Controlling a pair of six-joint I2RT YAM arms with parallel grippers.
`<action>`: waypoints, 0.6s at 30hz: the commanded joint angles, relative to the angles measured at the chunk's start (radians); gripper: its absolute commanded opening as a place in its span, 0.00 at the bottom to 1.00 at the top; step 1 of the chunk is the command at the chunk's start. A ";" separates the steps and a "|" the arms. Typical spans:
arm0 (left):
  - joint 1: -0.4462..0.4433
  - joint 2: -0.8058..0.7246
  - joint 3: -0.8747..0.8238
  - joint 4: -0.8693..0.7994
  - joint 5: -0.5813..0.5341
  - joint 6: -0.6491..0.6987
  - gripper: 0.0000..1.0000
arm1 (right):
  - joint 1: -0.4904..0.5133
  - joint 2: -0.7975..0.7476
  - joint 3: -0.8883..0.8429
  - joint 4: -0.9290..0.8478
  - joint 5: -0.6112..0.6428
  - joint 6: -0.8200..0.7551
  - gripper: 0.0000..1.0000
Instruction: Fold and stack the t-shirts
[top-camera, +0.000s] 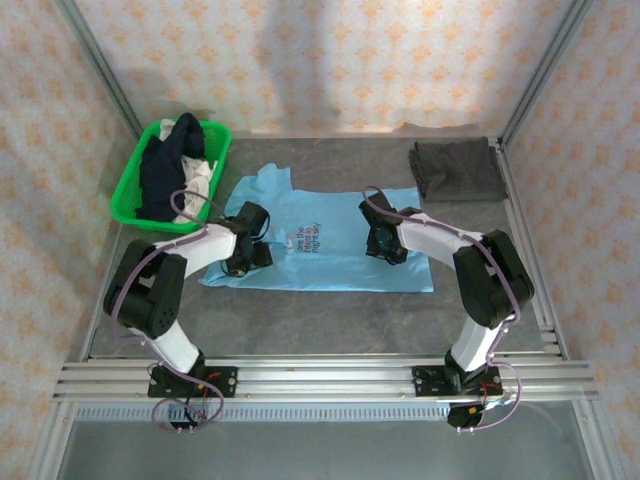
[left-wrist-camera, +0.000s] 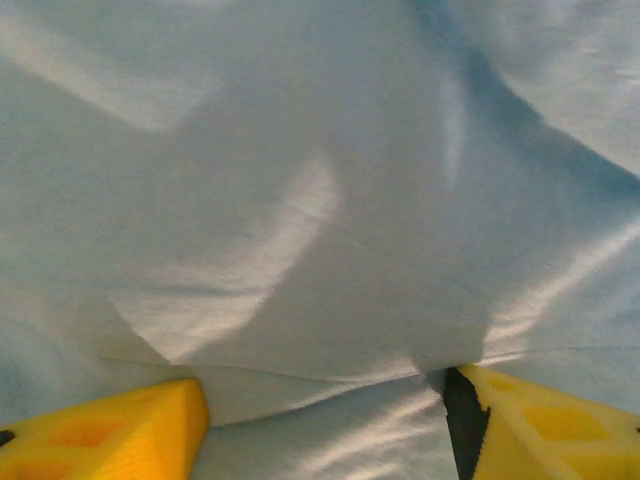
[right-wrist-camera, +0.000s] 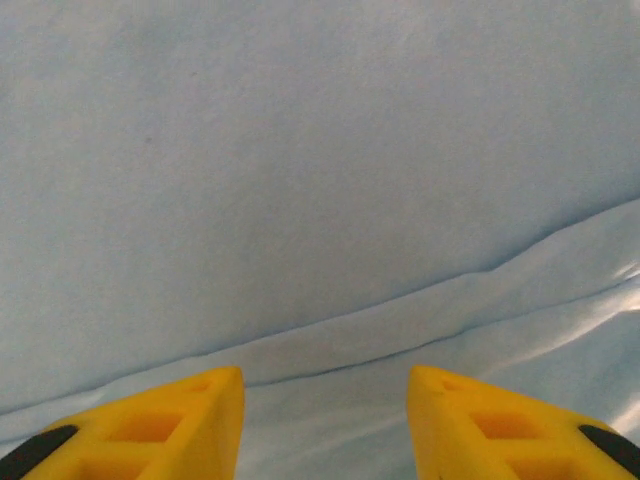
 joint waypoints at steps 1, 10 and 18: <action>0.031 -0.073 -0.098 -0.007 -0.076 -0.076 0.66 | -0.003 0.007 0.008 0.001 0.065 -0.040 0.46; 0.036 -0.195 -0.158 -0.100 -0.175 -0.112 0.74 | -0.070 -0.031 -0.086 0.075 0.018 -0.047 0.44; -0.011 0.028 0.115 -0.074 -0.145 -0.036 0.56 | -0.072 -0.062 -0.168 0.129 0.011 -0.026 0.43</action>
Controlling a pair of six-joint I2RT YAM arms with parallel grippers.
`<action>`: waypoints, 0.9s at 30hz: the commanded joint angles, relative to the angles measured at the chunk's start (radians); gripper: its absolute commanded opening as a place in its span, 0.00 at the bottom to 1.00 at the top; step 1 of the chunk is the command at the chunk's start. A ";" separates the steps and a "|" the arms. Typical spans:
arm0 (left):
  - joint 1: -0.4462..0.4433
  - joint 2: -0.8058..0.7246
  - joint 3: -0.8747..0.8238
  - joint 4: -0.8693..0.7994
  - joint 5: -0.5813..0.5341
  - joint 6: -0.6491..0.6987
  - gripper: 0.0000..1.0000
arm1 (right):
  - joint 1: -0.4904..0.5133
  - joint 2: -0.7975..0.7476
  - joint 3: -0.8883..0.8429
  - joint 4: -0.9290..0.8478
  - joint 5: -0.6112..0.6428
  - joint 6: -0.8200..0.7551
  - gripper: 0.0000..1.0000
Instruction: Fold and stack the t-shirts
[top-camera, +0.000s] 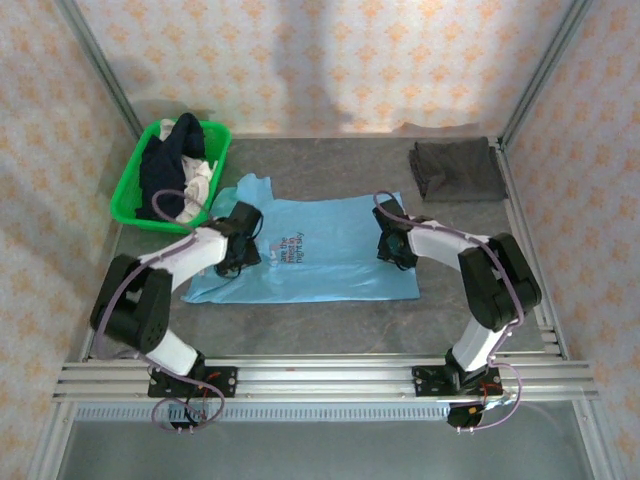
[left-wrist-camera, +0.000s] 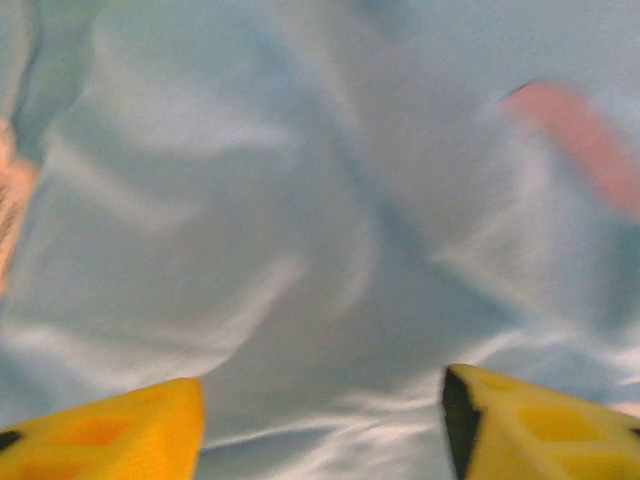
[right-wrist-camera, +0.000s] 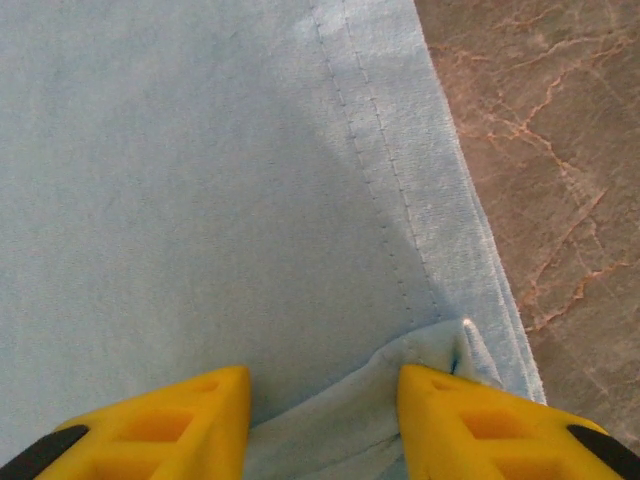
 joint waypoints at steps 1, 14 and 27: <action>-0.014 0.121 0.111 0.008 -0.005 0.044 0.51 | -0.001 -0.025 -0.043 0.004 0.014 0.005 0.43; -0.025 0.413 0.479 -0.082 0.003 0.140 0.43 | -0.018 -0.125 -0.131 -0.032 0.062 0.023 0.43; -0.004 0.008 0.095 -0.088 -0.053 0.071 0.70 | 0.051 -0.204 -0.154 0.055 -0.050 0.031 0.45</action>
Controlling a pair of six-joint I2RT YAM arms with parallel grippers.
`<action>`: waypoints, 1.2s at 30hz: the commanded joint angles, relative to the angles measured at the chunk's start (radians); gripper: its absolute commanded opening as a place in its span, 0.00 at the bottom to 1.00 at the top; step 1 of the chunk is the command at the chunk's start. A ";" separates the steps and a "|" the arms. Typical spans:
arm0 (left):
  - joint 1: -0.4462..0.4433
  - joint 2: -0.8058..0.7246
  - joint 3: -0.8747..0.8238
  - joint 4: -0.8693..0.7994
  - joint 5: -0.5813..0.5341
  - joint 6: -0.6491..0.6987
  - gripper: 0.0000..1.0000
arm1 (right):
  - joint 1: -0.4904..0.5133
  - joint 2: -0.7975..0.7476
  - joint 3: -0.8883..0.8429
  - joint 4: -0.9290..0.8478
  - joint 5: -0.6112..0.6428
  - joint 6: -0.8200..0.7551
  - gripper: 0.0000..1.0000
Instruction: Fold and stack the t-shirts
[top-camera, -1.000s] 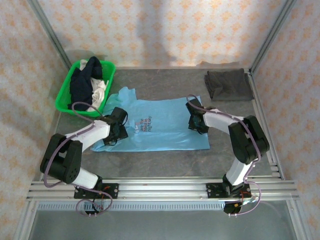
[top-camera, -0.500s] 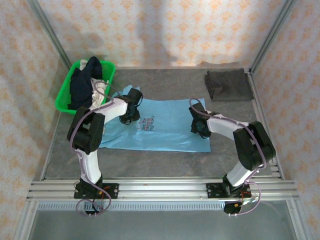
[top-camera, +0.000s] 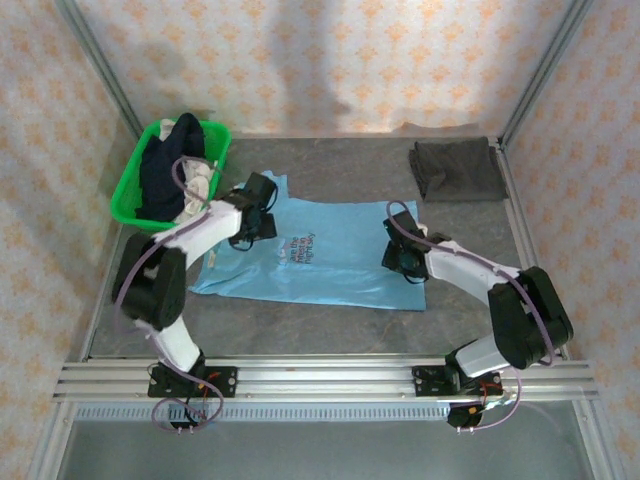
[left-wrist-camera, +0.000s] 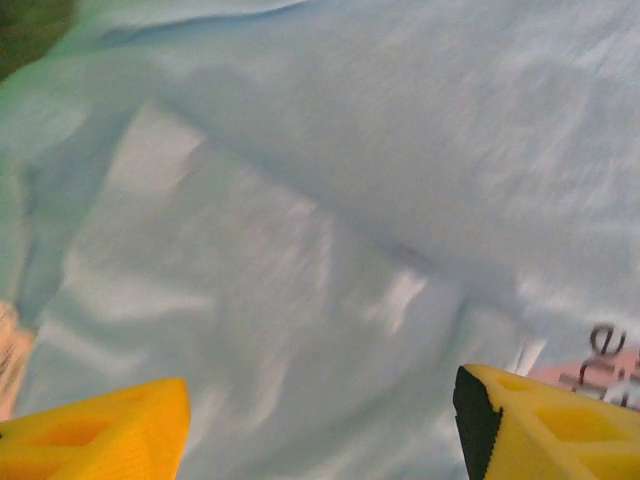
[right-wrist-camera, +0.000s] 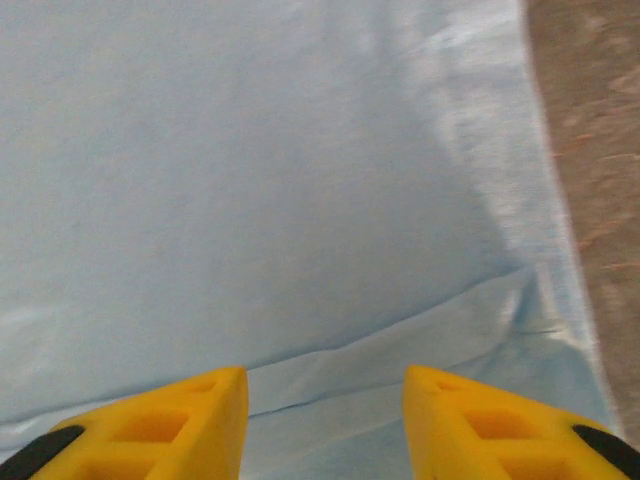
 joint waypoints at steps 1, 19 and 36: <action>0.016 -0.083 -0.151 -0.021 -0.036 -0.074 0.69 | 0.016 0.059 0.022 0.012 -0.003 0.007 0.45; 0.212 -0.181 -0.408 0.062 -0.026 -0.124 0.64 | -0.103 0.140 -0.010 -0.024 -0.010 0.026 0.43; 0.249 -0.299 -0.433 0.029 -0.037 -0.095 0.73 | 0.091 -0.094 -0.023 -0.034 0.003 0.051 0.48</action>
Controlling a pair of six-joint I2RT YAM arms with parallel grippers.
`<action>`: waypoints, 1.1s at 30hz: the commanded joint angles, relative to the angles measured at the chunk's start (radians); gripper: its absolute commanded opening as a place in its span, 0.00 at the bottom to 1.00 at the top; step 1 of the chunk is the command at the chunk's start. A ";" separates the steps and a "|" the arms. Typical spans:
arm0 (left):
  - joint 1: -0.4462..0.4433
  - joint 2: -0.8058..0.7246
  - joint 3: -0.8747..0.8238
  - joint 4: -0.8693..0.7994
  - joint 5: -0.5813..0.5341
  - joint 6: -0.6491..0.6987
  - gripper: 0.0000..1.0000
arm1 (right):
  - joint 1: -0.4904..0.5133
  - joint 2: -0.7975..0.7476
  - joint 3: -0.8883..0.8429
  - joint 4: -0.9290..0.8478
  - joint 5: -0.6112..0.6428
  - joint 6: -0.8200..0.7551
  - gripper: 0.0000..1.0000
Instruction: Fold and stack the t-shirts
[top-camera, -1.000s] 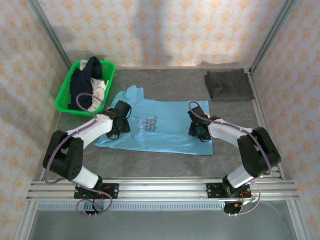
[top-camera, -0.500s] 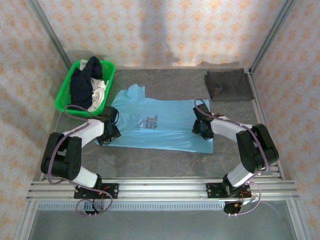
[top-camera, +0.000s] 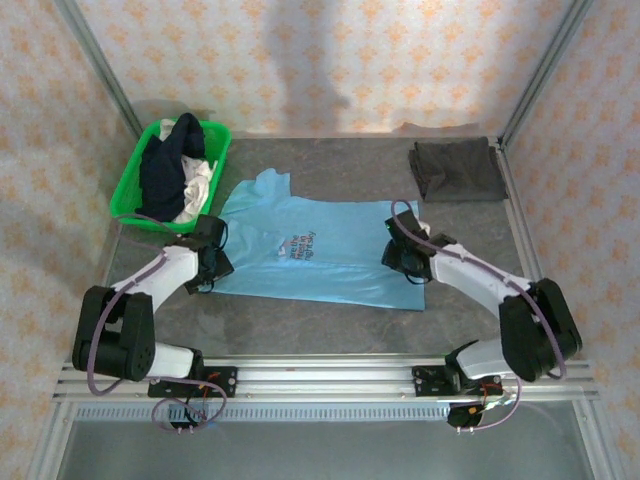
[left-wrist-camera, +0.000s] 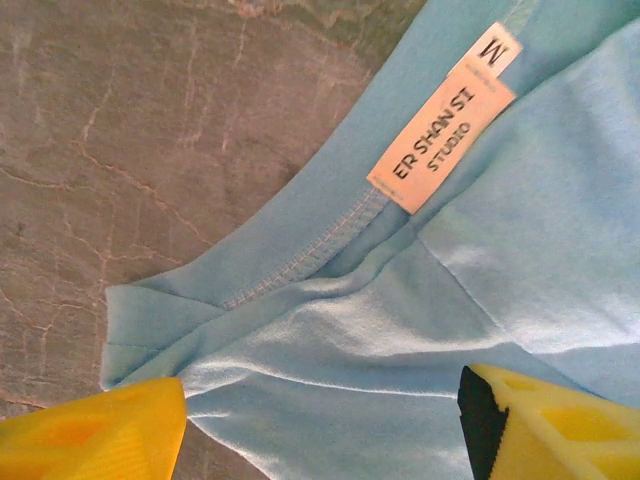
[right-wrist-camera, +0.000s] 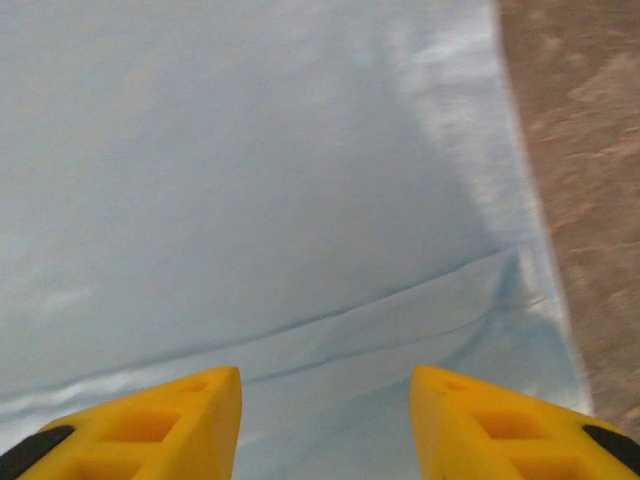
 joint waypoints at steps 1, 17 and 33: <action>0.016 0.000 -0.003 -0.028 -0.032 0.008 0.73 | 0.075 0.015 -0.030 0.018 -0.018 0.038 0.48; 0.234 0.024 -0.111 0.034 0.137 0.049 0.59 | 0.014 0.006 -0.162 -0.096 0.028 0.165 0.47; -0.130 -0.120 0.184 -0.025 0.013 0.035 0.75 | -0.051 0.032 0.135 -0.125 0.193 -0.006 0.51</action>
